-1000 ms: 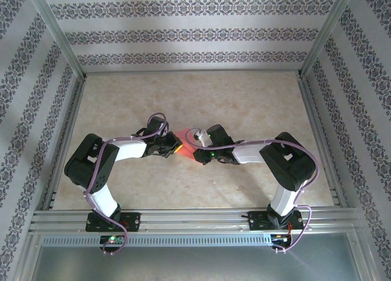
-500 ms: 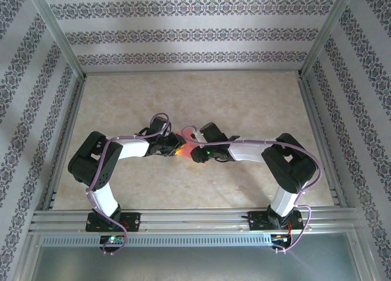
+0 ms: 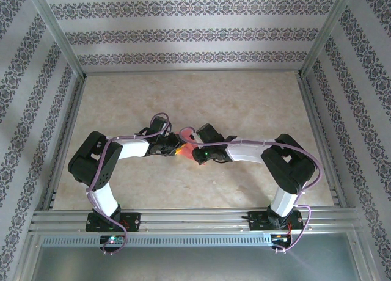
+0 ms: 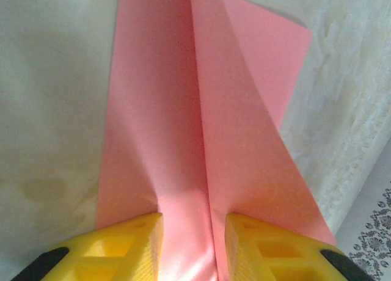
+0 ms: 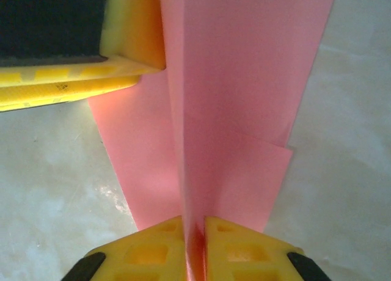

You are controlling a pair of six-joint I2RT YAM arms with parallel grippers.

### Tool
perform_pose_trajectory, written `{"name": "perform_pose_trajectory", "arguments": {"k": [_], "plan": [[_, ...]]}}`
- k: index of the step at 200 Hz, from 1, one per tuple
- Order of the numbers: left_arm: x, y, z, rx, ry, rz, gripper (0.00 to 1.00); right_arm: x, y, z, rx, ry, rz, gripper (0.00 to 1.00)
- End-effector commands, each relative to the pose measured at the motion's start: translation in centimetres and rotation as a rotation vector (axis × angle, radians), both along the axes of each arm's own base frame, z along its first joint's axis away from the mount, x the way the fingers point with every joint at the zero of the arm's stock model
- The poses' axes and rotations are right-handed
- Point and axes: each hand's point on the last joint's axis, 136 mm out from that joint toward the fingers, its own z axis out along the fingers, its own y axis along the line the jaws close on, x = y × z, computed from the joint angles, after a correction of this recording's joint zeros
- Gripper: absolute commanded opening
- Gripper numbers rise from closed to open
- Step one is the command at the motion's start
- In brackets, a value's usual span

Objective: Fold a paper plane with a square sheet of paper (pick it up from the middle)
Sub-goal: Fourth fold the wing at the center of the table.

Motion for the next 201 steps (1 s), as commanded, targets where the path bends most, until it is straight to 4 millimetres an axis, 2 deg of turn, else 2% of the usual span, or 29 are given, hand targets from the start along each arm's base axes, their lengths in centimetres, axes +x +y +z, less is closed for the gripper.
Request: {"name": "perform_pose_trajectory", "arguments": {"k": [1, 77, 100, 156, 201], "plan": [[-1.2, 0.4, -1.1, 0.048, 0.045, -0.003, 0.33, 0.0, 0.1, -0.6, 0.046, 0.044, -0.017, 0.12], [-0.5, 0.6, 0.7, 0.063, -0.002, -0.009, 0.32, -0.4, -0.1, -1.2, 0.186, 0.131, -0.029, 0.11], [-0.3, 0.6, 1.5, 0.061, -0.027, -0.009, 0.32, -0.6, -0.2, -1.5, 0.195, 0.139, -0.026, 0.14], [-0.4, -0.5, 1.0, 0.011, -0.003, -0.039, 0.32, -0.3, 0.1, -0.8, 0.222, 0.156, -0.039, 0.17], [-0.6, -0.2, 0.3, 0.024, 0.01, -0.036, 0.32, -0.4, -0.1, -1.5, 0.239, 0.207, -0.05, 0.11]]}}
